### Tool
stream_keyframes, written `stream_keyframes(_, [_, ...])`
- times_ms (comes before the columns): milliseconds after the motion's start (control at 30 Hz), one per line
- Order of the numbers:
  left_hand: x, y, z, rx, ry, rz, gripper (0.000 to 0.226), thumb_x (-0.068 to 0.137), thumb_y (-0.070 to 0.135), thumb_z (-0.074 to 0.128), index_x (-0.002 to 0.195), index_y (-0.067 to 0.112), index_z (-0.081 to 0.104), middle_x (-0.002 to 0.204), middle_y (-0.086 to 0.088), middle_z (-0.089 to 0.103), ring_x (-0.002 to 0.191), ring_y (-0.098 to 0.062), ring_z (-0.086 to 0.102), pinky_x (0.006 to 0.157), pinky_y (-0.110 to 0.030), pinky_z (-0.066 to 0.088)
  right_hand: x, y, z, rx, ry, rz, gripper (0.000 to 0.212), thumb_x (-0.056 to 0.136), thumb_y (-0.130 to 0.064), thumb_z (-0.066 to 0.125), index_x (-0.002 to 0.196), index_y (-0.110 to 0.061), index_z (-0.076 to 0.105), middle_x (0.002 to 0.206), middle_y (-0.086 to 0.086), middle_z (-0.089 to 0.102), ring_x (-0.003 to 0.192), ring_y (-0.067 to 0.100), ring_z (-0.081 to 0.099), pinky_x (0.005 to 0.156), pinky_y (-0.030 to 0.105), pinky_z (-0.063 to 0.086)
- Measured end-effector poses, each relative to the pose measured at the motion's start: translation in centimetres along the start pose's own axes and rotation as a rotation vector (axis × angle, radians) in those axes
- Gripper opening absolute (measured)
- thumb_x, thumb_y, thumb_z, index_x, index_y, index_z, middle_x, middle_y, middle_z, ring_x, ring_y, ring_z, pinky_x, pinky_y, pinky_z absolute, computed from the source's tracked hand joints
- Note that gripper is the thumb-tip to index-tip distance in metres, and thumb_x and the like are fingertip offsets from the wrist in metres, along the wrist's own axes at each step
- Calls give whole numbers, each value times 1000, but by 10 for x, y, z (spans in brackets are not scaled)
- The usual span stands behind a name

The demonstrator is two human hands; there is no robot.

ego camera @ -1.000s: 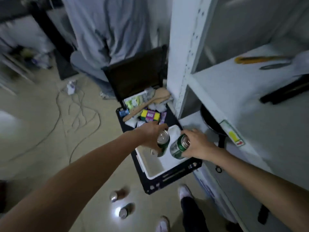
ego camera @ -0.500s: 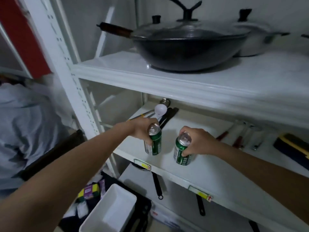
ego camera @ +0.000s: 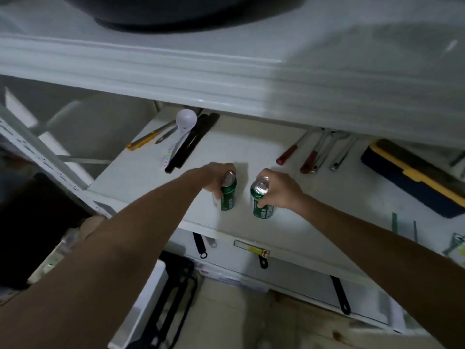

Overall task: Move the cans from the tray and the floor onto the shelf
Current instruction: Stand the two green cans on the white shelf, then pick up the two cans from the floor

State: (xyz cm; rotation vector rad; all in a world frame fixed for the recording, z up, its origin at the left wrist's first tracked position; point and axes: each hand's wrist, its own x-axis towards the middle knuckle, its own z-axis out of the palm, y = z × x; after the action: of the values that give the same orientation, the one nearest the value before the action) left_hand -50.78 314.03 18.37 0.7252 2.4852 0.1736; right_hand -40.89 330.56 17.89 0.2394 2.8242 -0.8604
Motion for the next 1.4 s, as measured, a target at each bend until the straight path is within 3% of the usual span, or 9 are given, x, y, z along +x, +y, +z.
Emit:
stream_keyframes(167, [15, -9, 9, -54, 48, -36, 74, 69, 5, 74, 132, 17, 38, 128, -20, 51, 109, -31, 51, 81, -33, 42, 22, 4, 15, -19, -59, 1, 66, 57, -17, 80, 117, -18, 53, 118, 9, 63, 103, 30, 60, 80, 34, 52])
stream_keyframes(333, [13, -23, 11, -86, 117, -84, 88, 70, 2, 73, 141, 24, 26, 132, -21, 46, 119, -37, 48, 93, -40, 46, 35, 3, 16, -18, -72, -30, 62, 59, -19, 79, 116, -15, 54, 118, 12, 64, 105, 31, 59, 84, 34, 50])
stream_keyframes(500, [-9, -37, 1, -37, 101, -149, 111, 68, 2, 76, 148, 28, 4, 137, -24, 39, 124, -40, 44, 98, -47, 44, 37, -14, 13, -299, -124, -74, 89, 66, -25, 78, 140, -12, 31, 137, 21, 44, 125, 38, 41, 99, 41, 40])
stream_keyframes(567, [-28, -51, -3, 66, 138, -224, 112, 68, 7, 77, 148, 27, 1, 139, -24, 35, 124, -40, 44, 97, -48, 45, 34, -37, 9, -439, -34, -189, 90, 69, -27, 76, 143, -11, 27, 141, 23, 37, 132, 40, 30, 107, 44, 31])
stream_keyframes(667, [-72, -82, -1, 51, 247, -338, 102, 72, 8, 74, 148, 23, 7, 134, -22, 40, 118, -39, 49, 91, -47, 46, 26, -91, 8, -462, 135, -413, 71, 76, -24, 67, 138, -8, 36, 145, 21, 36, 139, 38, 22, 113, 44, 20])
stream_keyframes(767, [-133, -121, 9, -72, 344, -388, 80, 78, 0, 64, 144, 16, 23, 129, -23, 49, 113, -38, 52, 92, -44, 46, 12, -160, 29, -376, 195, -626, 49, 80, -21, 59, 127, -9, 49, 137, 17, 45, 135, 33, 28, 109, 40, 23])
stream_keyframes(967, [-294, -195, 68, -284, 480, -652, 37, 82, 5, 53, 118, 10, 59, 118, -16, 67, 108, -31, 61, 88, -31, 46, -48, -276, 137, -204, -282, -718, 26, 83, -19, 55, 108, -13, 60, 116, 12, 65, 110, 31, 57, 89, 33, 45])
stream_keyframes(1200, [-445, -209, 291, -823, 478, -1215, 34, 86, 4, 48, 119, 4, 56, 122, -22, 61, 111, -33, 57, 89, -31, 46, -152, -330, 317, -293, -747, -804, 23, 83, -16, 55, 104, -9, 62, 106, 15, 70, 103, 31, 61, 86, 36, 47])
stream_keyframes(1400, [-454, -175, 468, -1148, 440, -1494, 39, 87, 13, 53, 125, 9, 49, 127, -17, 56, 114, -31, 54, 94, -36, 44, -211, -306, 479, -463, -1011, -897, 37, 82, -15, 57, 118, -8, 54, 114, 17, 65, 106, 33, 58, 86, 34, 45])
